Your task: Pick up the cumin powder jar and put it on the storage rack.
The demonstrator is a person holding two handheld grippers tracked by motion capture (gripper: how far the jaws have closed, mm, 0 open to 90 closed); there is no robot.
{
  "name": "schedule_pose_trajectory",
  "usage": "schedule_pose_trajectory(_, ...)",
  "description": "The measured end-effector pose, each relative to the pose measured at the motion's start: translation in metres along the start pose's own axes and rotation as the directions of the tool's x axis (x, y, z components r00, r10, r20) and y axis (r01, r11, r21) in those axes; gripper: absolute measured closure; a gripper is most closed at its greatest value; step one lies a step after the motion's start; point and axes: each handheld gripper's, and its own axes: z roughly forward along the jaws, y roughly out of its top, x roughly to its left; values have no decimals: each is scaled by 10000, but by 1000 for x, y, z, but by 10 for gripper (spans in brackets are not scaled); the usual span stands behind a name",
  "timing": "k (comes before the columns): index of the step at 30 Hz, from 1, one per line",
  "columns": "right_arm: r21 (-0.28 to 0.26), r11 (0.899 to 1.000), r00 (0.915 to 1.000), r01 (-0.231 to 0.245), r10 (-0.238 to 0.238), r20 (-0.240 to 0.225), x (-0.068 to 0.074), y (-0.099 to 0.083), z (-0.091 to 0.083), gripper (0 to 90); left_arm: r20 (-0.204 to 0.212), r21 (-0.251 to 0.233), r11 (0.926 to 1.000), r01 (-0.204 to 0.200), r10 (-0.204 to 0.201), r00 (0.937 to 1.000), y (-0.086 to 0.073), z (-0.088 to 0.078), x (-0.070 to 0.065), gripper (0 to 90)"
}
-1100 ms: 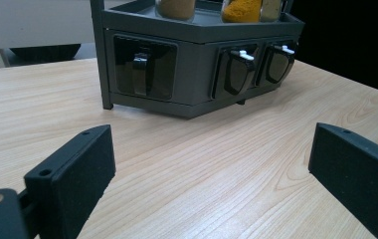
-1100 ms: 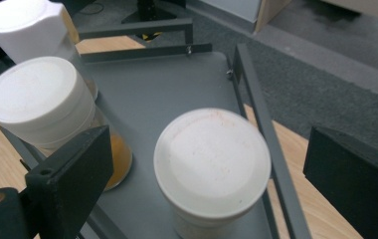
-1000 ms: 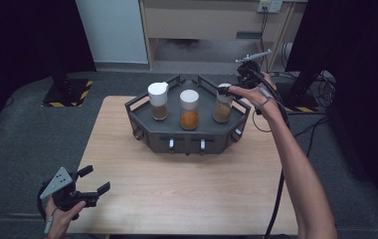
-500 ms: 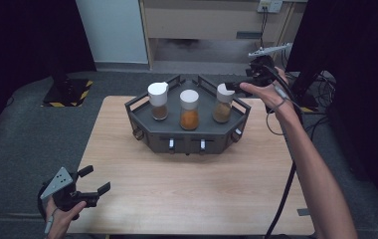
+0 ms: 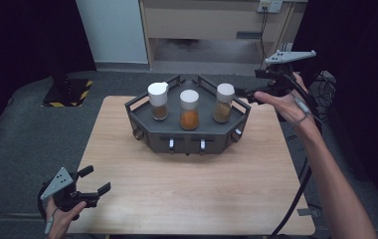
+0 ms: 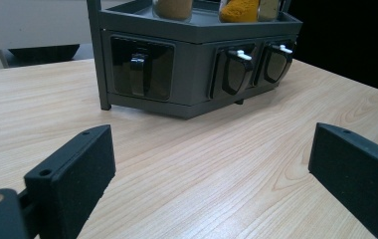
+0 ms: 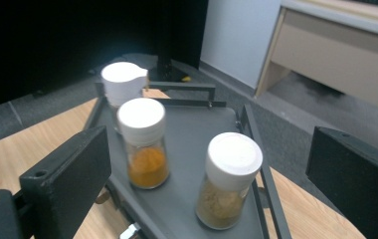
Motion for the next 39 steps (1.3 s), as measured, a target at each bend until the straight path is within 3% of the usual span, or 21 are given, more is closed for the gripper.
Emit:
schedule_pose_trajectory(14, -1021, 9941, 9980, 378, -427, -462, 18, -51, -38, 45, -6, 31, 10000, -19, 19, 10000, 0, 0, -1, 31)
schedule_pose_trajectory(17, -1105, 9921, 9977, 587, -622, -277, 24, -61, -45, 45, -8, 26, 10000, -9, 9, 10000, 0, 1, -1, 32)
schedule_pose_trajectory(29, -1467, 9880, 9977, 480, -544, -398, 36, -103, -61, 45, -9, 61, 10000, -18, 18, 10000, 0, 1, -1, 32)
schedule_pose_trajectory(34, -1504, 9865, 9973, 655, -697, -229, 43, -119, -66, 46, -2, 35, 10000, -19, 19, 10000, 0, 1, -2, 32)
schedule_pose_trajectory(39, -1629, 9855, 9986, 477, -505, -134, 48, -139, -70, 44, -4, 50, 10000, -24, 24, 10000, 0, 1, -2, 32)
